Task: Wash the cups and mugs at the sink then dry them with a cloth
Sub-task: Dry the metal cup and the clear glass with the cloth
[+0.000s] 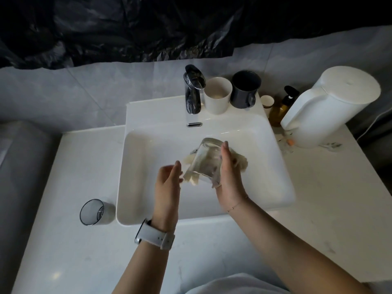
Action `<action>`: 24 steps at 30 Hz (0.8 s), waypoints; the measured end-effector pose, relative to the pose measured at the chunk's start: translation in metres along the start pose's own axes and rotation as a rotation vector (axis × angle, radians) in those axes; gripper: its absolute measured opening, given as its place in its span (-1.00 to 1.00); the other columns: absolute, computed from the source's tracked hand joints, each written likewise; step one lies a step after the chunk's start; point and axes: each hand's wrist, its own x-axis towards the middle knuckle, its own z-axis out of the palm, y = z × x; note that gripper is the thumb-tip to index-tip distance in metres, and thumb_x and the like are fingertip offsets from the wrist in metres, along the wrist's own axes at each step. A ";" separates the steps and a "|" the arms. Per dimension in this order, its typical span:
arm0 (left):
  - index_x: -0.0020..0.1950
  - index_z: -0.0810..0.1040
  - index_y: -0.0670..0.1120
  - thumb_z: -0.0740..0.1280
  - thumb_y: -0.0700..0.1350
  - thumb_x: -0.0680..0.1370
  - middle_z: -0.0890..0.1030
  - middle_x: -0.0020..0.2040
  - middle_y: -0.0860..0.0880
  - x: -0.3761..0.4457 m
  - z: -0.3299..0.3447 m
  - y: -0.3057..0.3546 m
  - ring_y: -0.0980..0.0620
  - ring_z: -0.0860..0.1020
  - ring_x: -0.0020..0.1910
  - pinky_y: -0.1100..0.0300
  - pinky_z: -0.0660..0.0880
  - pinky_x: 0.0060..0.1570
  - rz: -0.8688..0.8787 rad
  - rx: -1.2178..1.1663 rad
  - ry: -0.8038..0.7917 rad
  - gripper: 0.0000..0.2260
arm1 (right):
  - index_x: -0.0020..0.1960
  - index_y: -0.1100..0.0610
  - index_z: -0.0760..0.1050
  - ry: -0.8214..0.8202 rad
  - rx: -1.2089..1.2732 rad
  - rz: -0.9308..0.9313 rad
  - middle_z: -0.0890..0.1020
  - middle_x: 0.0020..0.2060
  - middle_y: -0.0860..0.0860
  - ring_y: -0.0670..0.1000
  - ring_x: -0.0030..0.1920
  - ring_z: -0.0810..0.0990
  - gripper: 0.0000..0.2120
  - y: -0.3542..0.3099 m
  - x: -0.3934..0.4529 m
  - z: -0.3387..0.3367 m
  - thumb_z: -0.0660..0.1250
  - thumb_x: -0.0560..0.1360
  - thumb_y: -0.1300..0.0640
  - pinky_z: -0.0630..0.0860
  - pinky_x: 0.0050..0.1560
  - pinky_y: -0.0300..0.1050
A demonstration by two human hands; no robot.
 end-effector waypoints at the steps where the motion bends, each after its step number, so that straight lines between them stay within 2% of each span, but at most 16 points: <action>1: -0.05 0.53 -0.07 0.24 0.08 0.62 0.62 -0.11 0.00 -0.009 -0.005 0.001 0.03 0.54 -0.13 0.14 0.41 -0.11 -0.082 -0.059 -0.069 -0.77 | 0.16 -0.10 0.50 0.026 -0.066 -0.091 0.63 0.12 -0.04 -0.02 0.19 0.57 -0.50 0.000 0.001 -0.001 0.32 0.36 -0.37 0.44 0.29 0.00; 3: -0.04 0.58 -0.07 0.19 0.16 0.61 0.67 -0.08 0.01 -0.019 -0.005 0.002 0.05 0.59 -0.09 0.14 0.41 -0.05 -0.265 -0.237 -0.291 -0.66 | 0.13 -0.07 0.48 0.028 -0.172 -0.294 0.63 0.02 -0.07 -0.04 0.11 0.61 -0.76 -0.003 -0.003 -0.003 0.30 0.52 -0.15 0.51 0.14 -0.11; 5: -0.12 0.64 -0.06 0.14 0.19 0.62 0.71 -0.02 0.00 -0.020 0.003 0.006 0.08 0.65 -0.05 0.14 0.42 0.02 -0.368 -0.409 -0.397 -0.58 | 0.20 -0.02 0.44 -0.076 -0.164 -0.379 0.64 -0.07 -0.15 -0.13 -0.08 0.65 -0.81 -0.004 -0.013 0.000 0.25 0.59 0.06 0.57 -0.09 -0.20; 8: -0.22 0.51 -0.08 0.10 0.02 0.68 0.70 -0.20 -0.06 -0.010 0.017 0.007 0.08 0.67 -0.28 0.21 0.48 -0.15 -0.345 -0.609 -0.277 -0.63 | 0.25 -0.08 0.45 -0.186 -0.252 -0.461 0.61 -0.08 -0.24 -0.21 -0.19 0.55 -0.75 0.005 -0.024 -0.004 0.27 0.58 0.09 0.47 -0.15 -0.33; 10: -0.22 0.42 -0.10 0.10 -0.05 0.69 0.62 -0.28 -0.09 0.000 0.016 0.008 0.06 0.61 -0.40 0.24 0.50 -0.30 -0.256 -0.647 -0.212 -0.68 | 0.13 -0.08 0.49 -0.211 -0.319 -0.428 0.50 -0.26 -0.22 -0.20 -0.36 0.38 -0.84 0.010 -0.032 -0.013 0.26 0.56 -0.01 0.36 -0.34 -0.31; 11: -0.22 0.41 -0.09 0.10 -0.06 0.69 0.59 -0.31 -0.08 0.003 0.014 0.007 0.06 0.56 -0.43 0.23 0.47 -0.29 -0.230 -0.634 -0.209 -0.69 | 0.04 -0.07 0.50 -0.231 -0.364 -0.455 0.48 -0.27 -0.17 -0.19 -0.34 0.39 -0.86 0.010 -0.034 -0.017 0.24 0.54 -0.06 0.38 -0.35 -0.25; 12: -0.22 0.41 -0.08 0.09 -0.07 0.70 0.56 -0.33 -0.07 0.003 0.012 0.005 0.06 0.53 -0.44 0.21 0.42 -0.26 -0.217 -0.603 -0.214 -0.68 | 0.01 -0.05 0.50 -0.270 -0.430 -0.505 0.51 -0.20 -0.11 -0.18 -0.24 0.46 -0.83 0.007 -0.038 -0.020 0.21 0.53 -0.09 0.44 -0.28 -0.20; 13: -0.21 0.44 -0.08 0.08 -0.09 0.70 0.54 -0.34 -0.06 0.003 0.013 0.003 0.05 0.51 -0.41 0.20 0.37 -0.23 -0.207 -0.576 -0.227 -0.68 | 0.10 -0.01 0.51 -0.333 -0.511 -0.584 0.56 -0.05 -0.08 -0.15 -0.05 0.54 -0.78 0.003 -0.040 -0.021 0.18 0.55 -0.06 0.50 -0.11 -0.19; 14: -0.19 0.48 -0.09 0.08 -0.11 0.70 0.54 -0.32 -0.06 0.002 0.015 0.000 0.04 0.49 -0.36 0.19 0.34 -0.22 -0.194 -0.559 -0.247 -0.68 | 0.27 0.02 0.48 -0.391 -0.602 -0.667 0.55 0.15 -0.07 -0.10 0.18 0.52 -0.70 0.000 -0.038 -0.020 0.16 0.59 0.00 0.48 0.13 -0.18; 15: -0.18 0.50 -0.09 0.08 -0.12 0.70 0.55 -0.32 -0.05 0.000 0.018 0.000 0.04 0.47 -0.34 0.20 0.34 -0.24 -0.186 -0.548 -0.262 -0.69 | 0.38 0.07 0.40 -0.414 -0.667 -0.697 0.50 0.29 -0.08 -0.07 0.33 0.45 -0.64 -0.002 -0.031 -0.019 0.13 0.62 0.02 0.40 0.31 -0.09; 16: -0.19 0.49 -0.09 0.08 -0.13 0.70 0.56 -0.35 -0.03 -0.003 0.020 0.000 0.06 0.48 -0.37 0.22 0.35 -0.26 -0.184 -0.539 -0.260 -0.68 | 0.41 0.04 0.37 -0.399 -0.704 -0.664 0.49 0.33 -0.09 -0.08 0.37 0.41 -0.61 -0.005 -0.020 -0.018 0.12 0.62 -0.02 0.36 0.38 0.01; 18: -0.23 0.44 -0.08 0.08 -0.12 0.70 0.57 -0.42 0.00 -0.005 0.021 0.003 0.10 0.52 -0.45 0.21 0.37 -0.21 -0.194 -0.552 -0.234 -0.68 | 0.33 -0.17 0.39 -0.341 -0.698 -0.478 0.53 0.26 -0.20 -0.16 0.32 0.45 -0.65 -0.012 -0.005 -0.020 0.10 0.58 -0.17 0.35 0.38 0.09; 20: -0.25 0.37 -0.05 0.08 -0.10 0.70 0.55 -0.46 0.01 -0.002 0.017 0.004 0.10 0.52 -0.49 0.19 0.35 -0.15 -0.208 -0.580 -0.216 -0.68 | 0.29 -0.28 0.35 -0.380 -0.688 -0.374 0.48 0.24 -0.38 -0.24 0.34 0.40 -0.70 -0.001 -0.008 -0.031 0.10 0.57 -0.18 0.34 0.40 0.05; 22: -0.28 0.35 -0.03 0.10 -0.10 0.69 0.51 -0.47 0.01 0.004 0.011 0.003 0.09 0.49 -0.49 0.17 0.32 -0.17 -0.215 -0.596 -0.196 -0.67 | 0.34 -0.24 0.30 -0.444 -0.698 -0.381 0.44 0.23 -0.43 -0.27 0.31 0.39 -0.69 0.011 -0.027 -0.037 0.11 0.60 -0.09 0.38 0.33 -0.15; 24: -0.29 0.36 -0.04 0.11 -0.09 0.69 0.50 -0.46 0.00 0.006 0.007 0.001 0.08 0.48 -0.47 0.17 0.32 -0.20 -0.238 -0.597 -0.188 -0.66 | 0.35 -0.12 0.34 -0.463 -0.728 -0.436 0.51 0.14 -0.29 -0.25 0.18 0.47 -0.67 0.012 -0.035 -0.035 0.11 0.60 -0.08 0.39 0.17 -0.32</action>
